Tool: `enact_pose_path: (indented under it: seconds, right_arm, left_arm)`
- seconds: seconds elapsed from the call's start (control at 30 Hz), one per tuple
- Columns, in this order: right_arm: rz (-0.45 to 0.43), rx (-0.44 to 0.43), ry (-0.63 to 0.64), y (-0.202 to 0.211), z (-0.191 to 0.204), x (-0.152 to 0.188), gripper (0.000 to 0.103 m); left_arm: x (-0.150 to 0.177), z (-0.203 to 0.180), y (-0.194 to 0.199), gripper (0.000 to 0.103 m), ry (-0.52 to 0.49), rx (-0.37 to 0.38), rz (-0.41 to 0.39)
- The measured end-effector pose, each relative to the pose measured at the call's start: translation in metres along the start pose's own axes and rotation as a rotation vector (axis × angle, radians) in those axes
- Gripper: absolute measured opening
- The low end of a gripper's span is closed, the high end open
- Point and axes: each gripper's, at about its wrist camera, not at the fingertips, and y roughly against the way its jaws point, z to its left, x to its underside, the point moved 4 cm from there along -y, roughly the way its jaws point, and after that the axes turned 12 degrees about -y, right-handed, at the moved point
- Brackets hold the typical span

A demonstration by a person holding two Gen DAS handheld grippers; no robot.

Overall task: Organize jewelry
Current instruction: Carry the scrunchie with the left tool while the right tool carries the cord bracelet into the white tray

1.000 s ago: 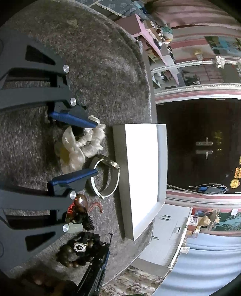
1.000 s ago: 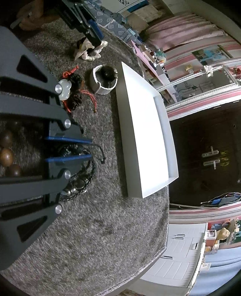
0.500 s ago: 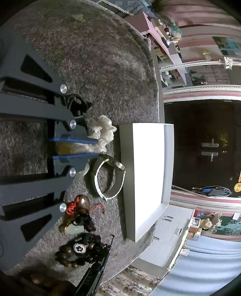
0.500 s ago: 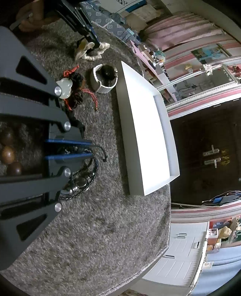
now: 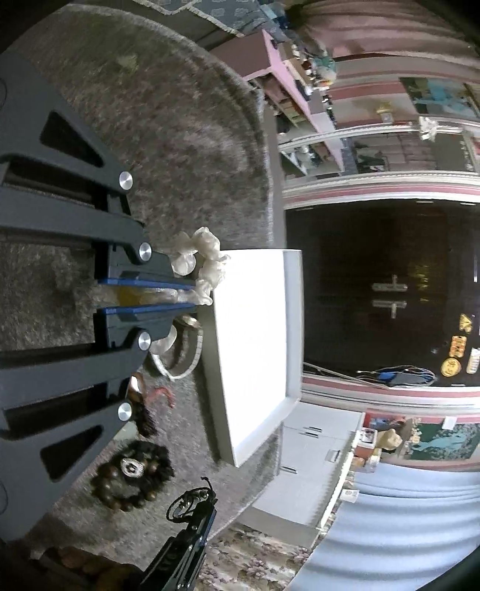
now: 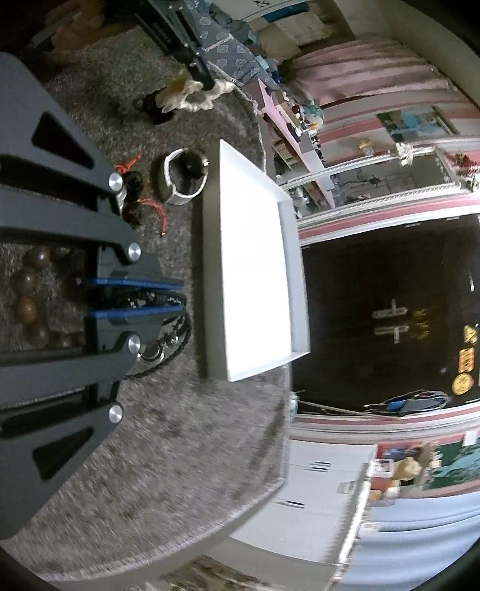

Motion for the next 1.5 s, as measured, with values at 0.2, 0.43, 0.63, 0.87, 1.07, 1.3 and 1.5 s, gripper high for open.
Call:
enact_pose_path:
  seconds: [0.2, 0.43, 0.63, 0.87, 1.07, 1.3, 1.5]
  right_arm:
    - [-0.075, 0.011, 0.061, 0.022, 0.013, -0.025, 0.008]
    - [-0.145, 0.040, 0.126, 0.031, 0.026, -0.056, 0.008]
    - [-0.163, 0.044, 0.169, 0.023, 0.036, -0.074, 0.008]
    - [-0.148, 0.048, 0.187, -0.003, 0.041, -0.084, 0.008]
    - [-0.138, 0.034, 0.161, -0.028, 0.036, -0.095, 0.008]
    - [-0.132, 0.046, 0.119, -0.060, 0.024, -0.113, 0.008]
    - [-0.021, 0.087, 0.139, -0.108, 0.011, -0.105, 0.008]
  left_arm:
    - [-0.030, 0.008, 0.018, 0.005, -0.018, -0.023, -0.067]
    - [-0.062, 0.020, 0.025, 0.005, -0.013, -0.054, -0.118]
    - [-0.080, 0.026, 0.017, 0.005, -0.006, -0.073, -0.132]
    - [-0.092, 0.028, -0.014, 0.005, -0.007, -0.078, -0.106]
    - [-0.100, 0.031, -0.042, 0.005, 0.026, -0.059, -0.100]
    - [-0.105, 0.033, -0.089, 0.006, 0.027, -0.068, -0.042]
    - [-0.088, 0.033, -0.126, 0.006, 0.053, -0.061, 0.025]
